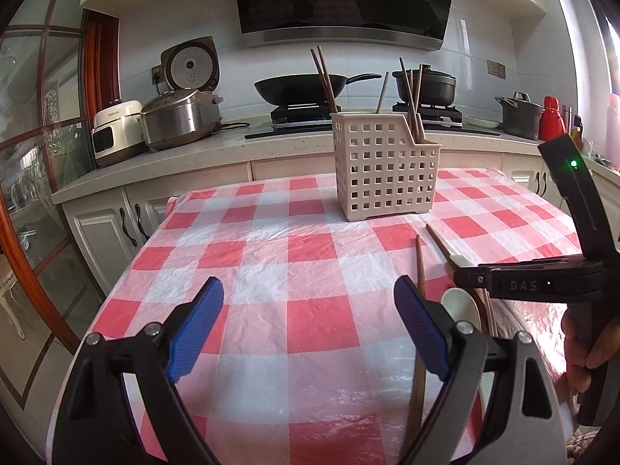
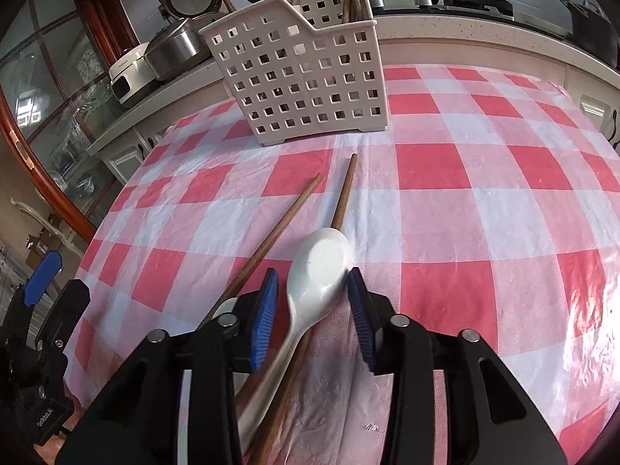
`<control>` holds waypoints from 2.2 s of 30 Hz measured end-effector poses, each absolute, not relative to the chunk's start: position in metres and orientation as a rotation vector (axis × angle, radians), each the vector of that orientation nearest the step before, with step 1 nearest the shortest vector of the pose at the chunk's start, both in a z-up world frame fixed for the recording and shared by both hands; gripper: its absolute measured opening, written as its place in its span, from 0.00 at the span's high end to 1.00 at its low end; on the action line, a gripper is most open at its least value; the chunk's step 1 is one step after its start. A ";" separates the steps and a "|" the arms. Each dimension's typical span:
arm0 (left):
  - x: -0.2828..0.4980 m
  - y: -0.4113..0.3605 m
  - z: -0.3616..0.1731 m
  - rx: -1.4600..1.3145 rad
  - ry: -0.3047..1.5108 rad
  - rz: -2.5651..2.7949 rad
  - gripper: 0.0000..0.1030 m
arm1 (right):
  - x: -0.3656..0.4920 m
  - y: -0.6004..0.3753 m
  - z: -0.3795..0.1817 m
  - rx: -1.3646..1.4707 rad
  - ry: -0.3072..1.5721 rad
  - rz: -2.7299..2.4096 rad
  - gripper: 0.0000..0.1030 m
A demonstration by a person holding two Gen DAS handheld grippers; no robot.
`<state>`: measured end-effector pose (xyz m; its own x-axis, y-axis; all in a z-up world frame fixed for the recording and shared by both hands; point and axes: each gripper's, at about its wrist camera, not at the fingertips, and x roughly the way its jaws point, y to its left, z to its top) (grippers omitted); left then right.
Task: Organize utensils
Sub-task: 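Close the left tool on a white spoon handle while the right tool grasps another spoon, then lift both held white spoons up off the cloth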
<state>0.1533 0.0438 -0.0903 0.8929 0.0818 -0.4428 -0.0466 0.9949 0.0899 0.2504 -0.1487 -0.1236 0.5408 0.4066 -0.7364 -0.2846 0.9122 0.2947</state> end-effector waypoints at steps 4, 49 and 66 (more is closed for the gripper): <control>0.152 0.038 -0.091 0.092 0.466 0.053 0.16 | 0.250 -0.152 -0.123 0.151 0.903 0.408 0.71; 0.196 -0.047 -0.120 0.079 0.747 -0.213 0.66 | 0.213 -0.237 -0.096 0.171 0.718 0.337 0.74; 0.164 -0.027 -0.069 0.053 0.523 -0.199 0.67 | 0.200 -0.219 -0.062 0.096 0.617 0.354 0.84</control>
<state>0.1641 -0.0272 -0.0685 0.8477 -0.1753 -0.5007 0.2024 0.9793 -0.0001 0.1996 -0.2193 -0.0618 0.7576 0.3524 -0.5494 -0.2954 0.9357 0.1929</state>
